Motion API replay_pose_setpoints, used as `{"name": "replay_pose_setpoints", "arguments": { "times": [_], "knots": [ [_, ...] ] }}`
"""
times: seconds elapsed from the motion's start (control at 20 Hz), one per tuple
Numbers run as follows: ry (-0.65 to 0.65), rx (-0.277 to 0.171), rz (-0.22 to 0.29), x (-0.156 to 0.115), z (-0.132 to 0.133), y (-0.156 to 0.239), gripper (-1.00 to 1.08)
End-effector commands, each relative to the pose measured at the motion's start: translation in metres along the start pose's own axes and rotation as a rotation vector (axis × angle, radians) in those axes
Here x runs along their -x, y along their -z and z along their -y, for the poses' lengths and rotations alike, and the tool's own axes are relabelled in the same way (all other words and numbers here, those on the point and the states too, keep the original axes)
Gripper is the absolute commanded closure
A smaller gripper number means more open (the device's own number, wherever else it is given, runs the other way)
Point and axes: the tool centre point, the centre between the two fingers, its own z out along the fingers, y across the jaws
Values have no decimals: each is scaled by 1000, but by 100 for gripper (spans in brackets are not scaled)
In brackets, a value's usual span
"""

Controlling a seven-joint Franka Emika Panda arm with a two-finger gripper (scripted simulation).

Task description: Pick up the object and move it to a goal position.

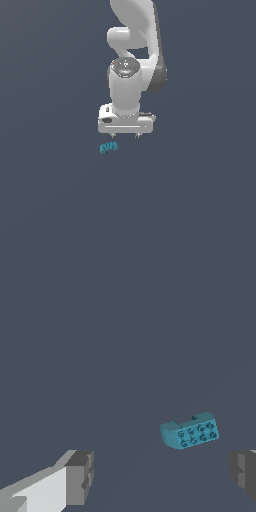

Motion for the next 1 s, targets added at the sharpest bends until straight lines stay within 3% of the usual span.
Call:
{"name": "replay_pose_setpoints", "arguments": {
  "times": [0.0,0.6,0.95],
  "knots": [
    [0,0,0,0,0,0,-92],
    [25,9,8,5,-7,10,-92],
    [-30,5,8,6,-10,5,-92]
  ]
}}
